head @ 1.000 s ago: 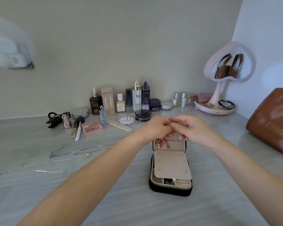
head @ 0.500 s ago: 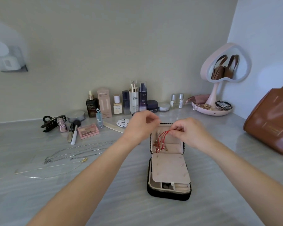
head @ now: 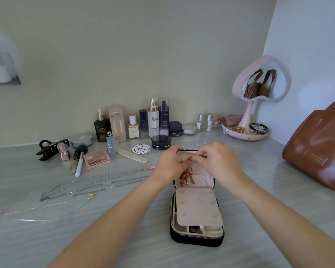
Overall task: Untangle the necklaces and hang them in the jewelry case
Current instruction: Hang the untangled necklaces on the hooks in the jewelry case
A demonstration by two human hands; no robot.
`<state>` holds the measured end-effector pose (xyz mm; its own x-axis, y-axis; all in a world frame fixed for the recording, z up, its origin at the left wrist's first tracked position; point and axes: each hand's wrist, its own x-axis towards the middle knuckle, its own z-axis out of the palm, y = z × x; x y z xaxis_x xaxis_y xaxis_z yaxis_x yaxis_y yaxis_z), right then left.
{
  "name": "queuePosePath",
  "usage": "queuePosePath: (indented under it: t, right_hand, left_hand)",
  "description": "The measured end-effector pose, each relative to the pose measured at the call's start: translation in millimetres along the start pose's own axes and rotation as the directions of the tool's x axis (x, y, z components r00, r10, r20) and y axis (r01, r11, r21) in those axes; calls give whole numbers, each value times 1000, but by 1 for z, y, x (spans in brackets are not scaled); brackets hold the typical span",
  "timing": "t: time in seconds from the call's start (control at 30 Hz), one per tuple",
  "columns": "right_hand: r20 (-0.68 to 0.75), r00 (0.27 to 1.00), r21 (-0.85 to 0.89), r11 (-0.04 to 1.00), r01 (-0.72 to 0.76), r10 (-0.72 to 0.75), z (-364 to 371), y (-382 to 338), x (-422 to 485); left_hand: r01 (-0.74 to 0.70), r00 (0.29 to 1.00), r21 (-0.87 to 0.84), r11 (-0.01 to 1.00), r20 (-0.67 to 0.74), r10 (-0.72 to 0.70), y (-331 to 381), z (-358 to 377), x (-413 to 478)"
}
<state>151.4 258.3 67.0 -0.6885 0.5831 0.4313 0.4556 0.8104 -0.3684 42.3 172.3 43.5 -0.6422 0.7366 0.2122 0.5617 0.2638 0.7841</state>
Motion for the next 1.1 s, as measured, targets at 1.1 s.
queuePosePath:
  t: [1.1]
  right_hand:
    - [69, 996, -65, 997, -45, 50, -3, 5, -39]
  left_hand:
    - [65, 993, -123, 990, 109, -51, -40, -32, -28]
